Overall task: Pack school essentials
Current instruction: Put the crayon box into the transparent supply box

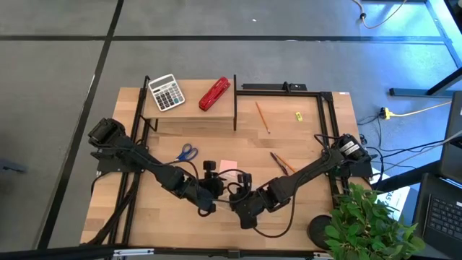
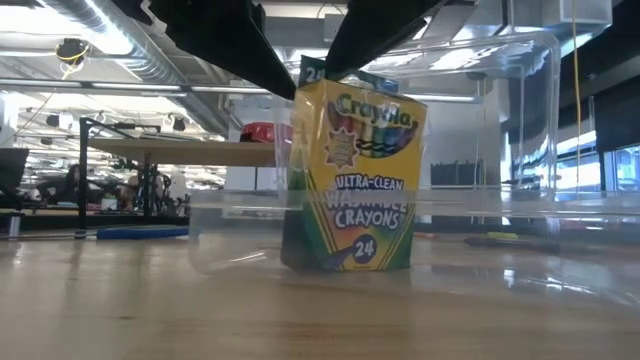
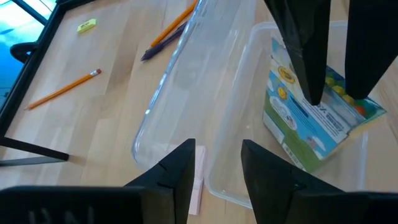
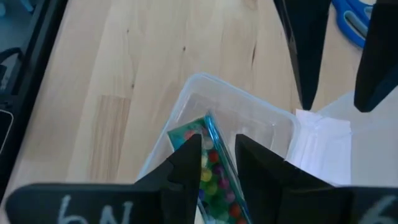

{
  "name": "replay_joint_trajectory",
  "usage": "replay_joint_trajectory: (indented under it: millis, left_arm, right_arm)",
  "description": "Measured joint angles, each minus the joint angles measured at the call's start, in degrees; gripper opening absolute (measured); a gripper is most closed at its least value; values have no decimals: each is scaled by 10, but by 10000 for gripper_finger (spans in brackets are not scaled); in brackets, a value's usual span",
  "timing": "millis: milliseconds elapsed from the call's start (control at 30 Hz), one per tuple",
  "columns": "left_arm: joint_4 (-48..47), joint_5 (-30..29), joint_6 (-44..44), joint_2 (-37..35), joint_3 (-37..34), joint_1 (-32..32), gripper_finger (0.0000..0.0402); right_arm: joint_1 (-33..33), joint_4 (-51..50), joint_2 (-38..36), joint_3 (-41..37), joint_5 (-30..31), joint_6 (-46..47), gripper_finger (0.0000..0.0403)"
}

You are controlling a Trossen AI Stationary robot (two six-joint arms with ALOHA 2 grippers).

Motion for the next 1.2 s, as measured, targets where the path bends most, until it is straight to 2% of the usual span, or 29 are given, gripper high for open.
replay_joint_trajectory:
  millis: [233, 600, 1200]
  left_arm:
    - [0, 0, 0, 0, 0, 0, 124]
    - [0, 0, 0, 0, 0, 0, 124]
    - [0, 0, 0, 0, 0, 0, 124]
  right_arm:
    - [0, -18, 0, 0, 0, 0, 91]
    - [0, -22, 0, 0, 0, 2, 8]
    - [0, -32, 0, 15, -36, 49, 4]
